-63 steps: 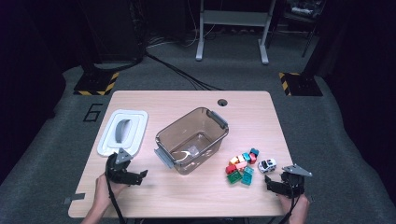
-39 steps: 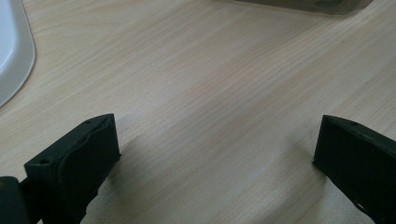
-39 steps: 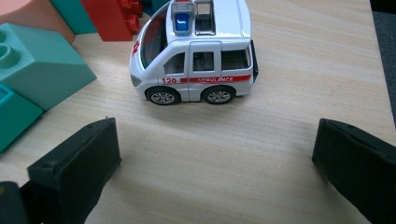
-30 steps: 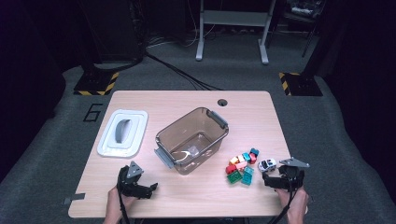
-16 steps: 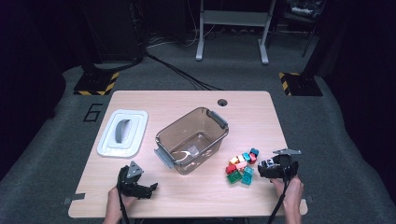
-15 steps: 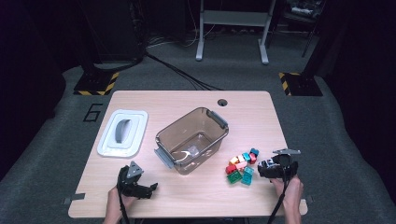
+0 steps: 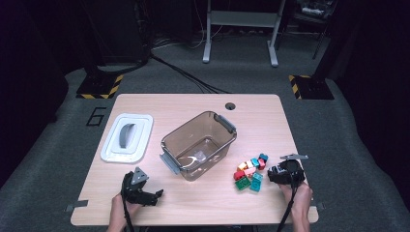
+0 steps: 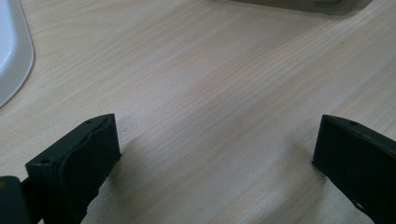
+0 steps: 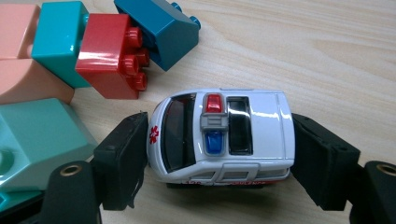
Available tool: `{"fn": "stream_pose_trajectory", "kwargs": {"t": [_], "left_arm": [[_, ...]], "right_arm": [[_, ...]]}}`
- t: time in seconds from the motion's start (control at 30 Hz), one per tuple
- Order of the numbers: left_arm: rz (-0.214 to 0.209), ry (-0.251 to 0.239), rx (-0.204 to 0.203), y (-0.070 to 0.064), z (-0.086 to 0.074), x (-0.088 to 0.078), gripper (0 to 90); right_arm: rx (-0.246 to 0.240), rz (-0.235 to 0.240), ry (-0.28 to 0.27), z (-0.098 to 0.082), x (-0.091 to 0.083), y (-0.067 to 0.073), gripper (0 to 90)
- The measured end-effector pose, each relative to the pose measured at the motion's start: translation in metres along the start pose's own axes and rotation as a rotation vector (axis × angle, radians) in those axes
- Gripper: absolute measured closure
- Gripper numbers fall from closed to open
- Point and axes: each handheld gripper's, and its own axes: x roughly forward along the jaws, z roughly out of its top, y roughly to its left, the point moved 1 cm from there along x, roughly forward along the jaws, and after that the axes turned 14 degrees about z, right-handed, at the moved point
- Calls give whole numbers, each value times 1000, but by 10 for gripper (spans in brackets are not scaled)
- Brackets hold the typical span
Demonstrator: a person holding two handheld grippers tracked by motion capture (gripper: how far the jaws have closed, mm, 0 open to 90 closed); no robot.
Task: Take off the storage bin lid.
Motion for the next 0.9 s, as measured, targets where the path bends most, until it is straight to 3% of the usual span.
{"fn": "stream_pose_trajectory", "kwargs": {"t": [0.23, 0.53, 0.57, 0.9], "left_arm": [[0, 0, 1, 0, 0, 0, 4], [0, 0, 0, 0, 0, 0, 4], [0, 0, 0, 0, 0, 0, 4], [-5, 5, 3, 0, 0, 0, 4]], "right_arm": [[-26, 1, 6, 2, -1, 1, 252], [-6, 34, -37, 11, -15, 5, 252], [-25, 33, -46, 12, -16, 4, 252], [-40, 56, -68, 27, -27, 10, 252]]}}
